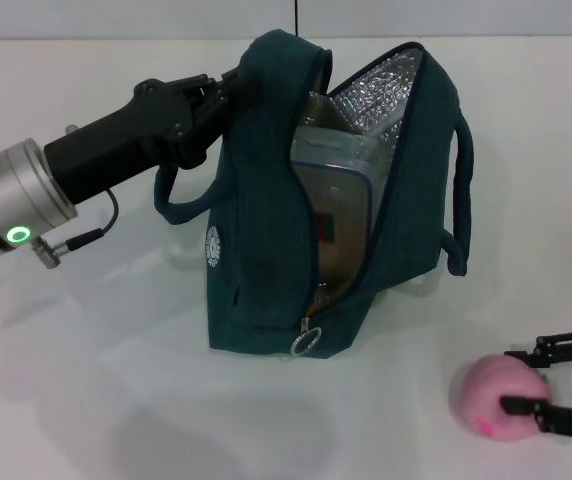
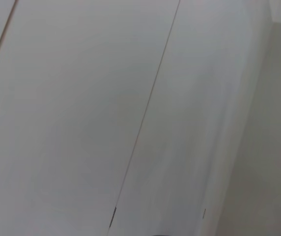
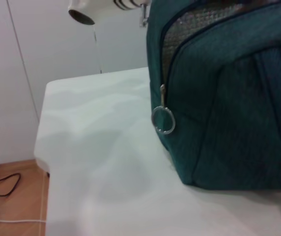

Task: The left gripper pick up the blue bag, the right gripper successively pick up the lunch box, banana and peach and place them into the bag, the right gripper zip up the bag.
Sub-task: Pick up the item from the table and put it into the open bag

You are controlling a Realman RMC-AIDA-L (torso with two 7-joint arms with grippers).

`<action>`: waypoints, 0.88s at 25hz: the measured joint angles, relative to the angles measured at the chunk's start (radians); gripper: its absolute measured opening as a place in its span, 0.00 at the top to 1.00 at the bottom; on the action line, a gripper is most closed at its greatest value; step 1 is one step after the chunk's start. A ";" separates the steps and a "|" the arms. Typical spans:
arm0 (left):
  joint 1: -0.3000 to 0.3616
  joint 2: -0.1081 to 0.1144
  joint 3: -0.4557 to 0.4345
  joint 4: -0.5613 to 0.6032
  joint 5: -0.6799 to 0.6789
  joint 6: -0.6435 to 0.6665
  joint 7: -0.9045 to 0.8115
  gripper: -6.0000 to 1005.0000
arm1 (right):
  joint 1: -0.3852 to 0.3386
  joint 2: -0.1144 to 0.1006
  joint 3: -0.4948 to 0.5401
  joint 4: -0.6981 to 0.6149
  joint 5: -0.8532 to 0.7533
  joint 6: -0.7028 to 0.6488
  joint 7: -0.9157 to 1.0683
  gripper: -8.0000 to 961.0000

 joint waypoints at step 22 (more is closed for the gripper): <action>-0.002 0.002 0.009 0.008 0.003 0.012 0.015 0.95 | 0.164 0.000 0.092 -0.006 0.437 -0.275 0.180 0.75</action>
